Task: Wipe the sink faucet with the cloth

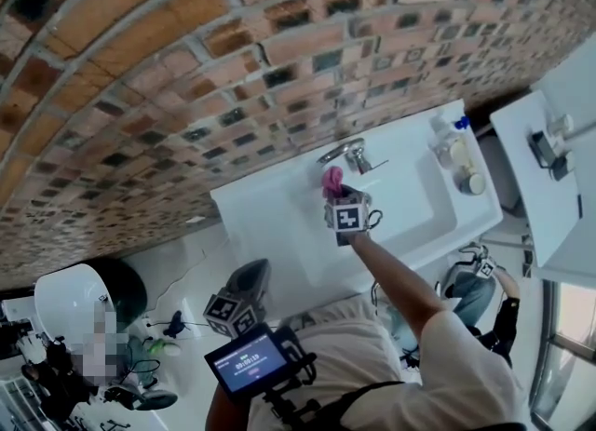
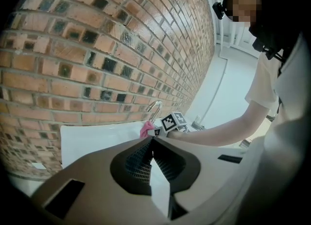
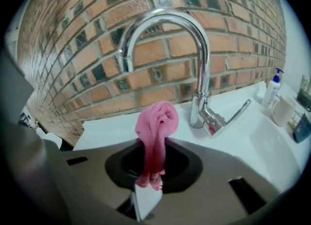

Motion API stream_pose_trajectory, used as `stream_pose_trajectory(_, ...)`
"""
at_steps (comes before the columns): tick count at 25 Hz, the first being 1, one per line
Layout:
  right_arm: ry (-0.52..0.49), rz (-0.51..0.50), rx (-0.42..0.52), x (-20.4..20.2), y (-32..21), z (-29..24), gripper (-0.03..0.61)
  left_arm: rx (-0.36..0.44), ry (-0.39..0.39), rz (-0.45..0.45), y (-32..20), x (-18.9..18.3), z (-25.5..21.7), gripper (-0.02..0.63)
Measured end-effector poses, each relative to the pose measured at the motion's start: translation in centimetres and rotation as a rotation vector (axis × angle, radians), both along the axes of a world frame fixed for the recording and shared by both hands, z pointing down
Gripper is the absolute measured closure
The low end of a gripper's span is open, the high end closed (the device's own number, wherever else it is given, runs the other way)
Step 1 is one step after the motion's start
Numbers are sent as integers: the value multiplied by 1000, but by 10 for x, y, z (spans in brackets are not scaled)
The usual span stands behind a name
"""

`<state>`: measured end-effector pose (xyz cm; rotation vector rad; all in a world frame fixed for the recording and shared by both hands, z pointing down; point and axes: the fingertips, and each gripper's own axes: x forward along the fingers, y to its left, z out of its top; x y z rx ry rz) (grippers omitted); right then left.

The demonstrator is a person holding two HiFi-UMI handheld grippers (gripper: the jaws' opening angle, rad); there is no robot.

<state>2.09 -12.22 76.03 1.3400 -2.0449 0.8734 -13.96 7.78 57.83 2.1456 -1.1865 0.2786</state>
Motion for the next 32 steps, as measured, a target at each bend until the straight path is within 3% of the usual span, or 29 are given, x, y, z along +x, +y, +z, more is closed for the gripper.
stream_pose_trajectory(3,110,32,-14,3,-22,21,506,-7,-1,5,-1,2,0,629)
stream_pose_trajectory(7,398,13,-9,23,-52,33,506,-17,2,-2,-1,3,-3,627)
stream_pose_trajectory(10,487,9,-15,26,-64,43,506,-21,5,-11,0,0,-1,629)
stream_pose_trajectory(15,427,127,-137,29,-67,63,506,-22,4,-19,1,-5,1,627)
stream_pose_trajectory(20,396,174,-179,35,-63,71,506,-19,9,-30,1,-10,-1,627)
stream_pose_trajectory(25,349,243,-146,48,-57,68,506,-23,14,-34,4,-14,2,627)
stream_pose_trajectory(29,233,345,-126,54,-61,55,506,-25,18,-34,3,-14,3,629)
stream_pose_trajectory(32,187,356,-66,56,-70,43,506,-23,18,-34,4,-14,2,627)
